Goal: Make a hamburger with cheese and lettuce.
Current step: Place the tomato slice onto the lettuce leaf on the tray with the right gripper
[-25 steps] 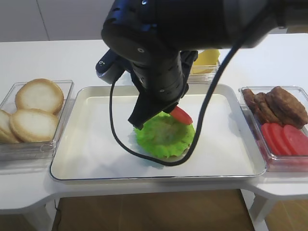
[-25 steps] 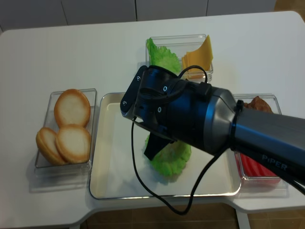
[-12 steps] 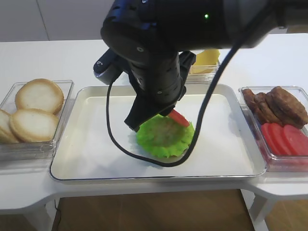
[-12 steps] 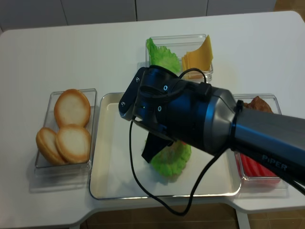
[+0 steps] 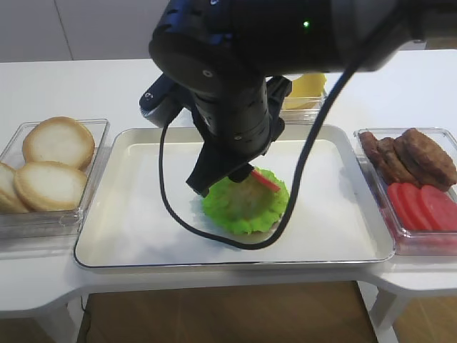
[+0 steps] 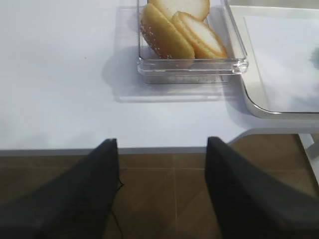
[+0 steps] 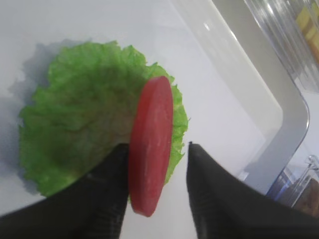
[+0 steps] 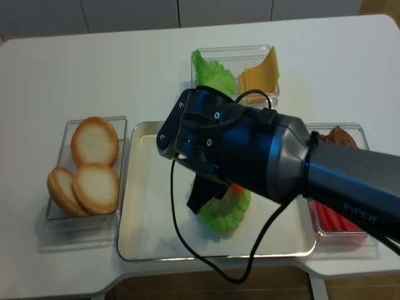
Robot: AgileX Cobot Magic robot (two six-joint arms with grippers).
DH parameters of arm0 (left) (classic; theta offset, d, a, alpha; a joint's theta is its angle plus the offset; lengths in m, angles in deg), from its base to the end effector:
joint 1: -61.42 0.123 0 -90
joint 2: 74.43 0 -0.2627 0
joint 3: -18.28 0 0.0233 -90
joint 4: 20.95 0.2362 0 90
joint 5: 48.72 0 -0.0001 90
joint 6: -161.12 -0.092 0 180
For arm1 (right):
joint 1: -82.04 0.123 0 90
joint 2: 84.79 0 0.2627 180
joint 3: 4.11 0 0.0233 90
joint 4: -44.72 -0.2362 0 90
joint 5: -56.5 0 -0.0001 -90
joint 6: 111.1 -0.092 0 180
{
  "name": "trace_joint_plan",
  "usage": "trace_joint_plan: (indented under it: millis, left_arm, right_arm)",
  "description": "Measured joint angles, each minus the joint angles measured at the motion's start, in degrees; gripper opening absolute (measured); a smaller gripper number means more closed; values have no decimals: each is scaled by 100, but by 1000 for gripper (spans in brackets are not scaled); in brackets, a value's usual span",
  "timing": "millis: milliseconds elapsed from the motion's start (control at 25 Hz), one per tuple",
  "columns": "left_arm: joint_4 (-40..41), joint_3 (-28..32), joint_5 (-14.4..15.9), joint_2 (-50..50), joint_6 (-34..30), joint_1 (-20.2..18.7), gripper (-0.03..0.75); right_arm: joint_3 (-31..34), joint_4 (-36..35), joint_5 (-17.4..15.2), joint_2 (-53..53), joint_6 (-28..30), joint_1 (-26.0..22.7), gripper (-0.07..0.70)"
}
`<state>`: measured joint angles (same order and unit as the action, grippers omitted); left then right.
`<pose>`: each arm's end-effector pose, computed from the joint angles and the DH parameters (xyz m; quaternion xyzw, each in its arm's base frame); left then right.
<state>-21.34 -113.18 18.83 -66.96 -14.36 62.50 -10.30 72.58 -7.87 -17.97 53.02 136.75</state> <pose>-0.0010 -0.0006 0.2576 -0.0427 0.8801 -0.0176 0.4725 0.2354 0.2654 0.2360 -0.4042 0.8837 -0.1408 0.1893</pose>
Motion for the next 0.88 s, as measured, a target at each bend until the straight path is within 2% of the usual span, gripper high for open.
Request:
trace_joint_plan:
  millis: [240,480,720,880]
  left_arm:
    - [0,0,0,0,0,0,415]
    - [0,0,0,0,0,0,415]
    - [0,0,0,0,0,0,415]
    - [0,0,0,0,0,0,415]
  right_arm:
    - [0,0,-25,0,37,0,437]
    - [0,0,-122,0,70,0,512]
    - [0,-8,-211,0,72,0,638]
    - [0,-187,-234,0,72,0,658]
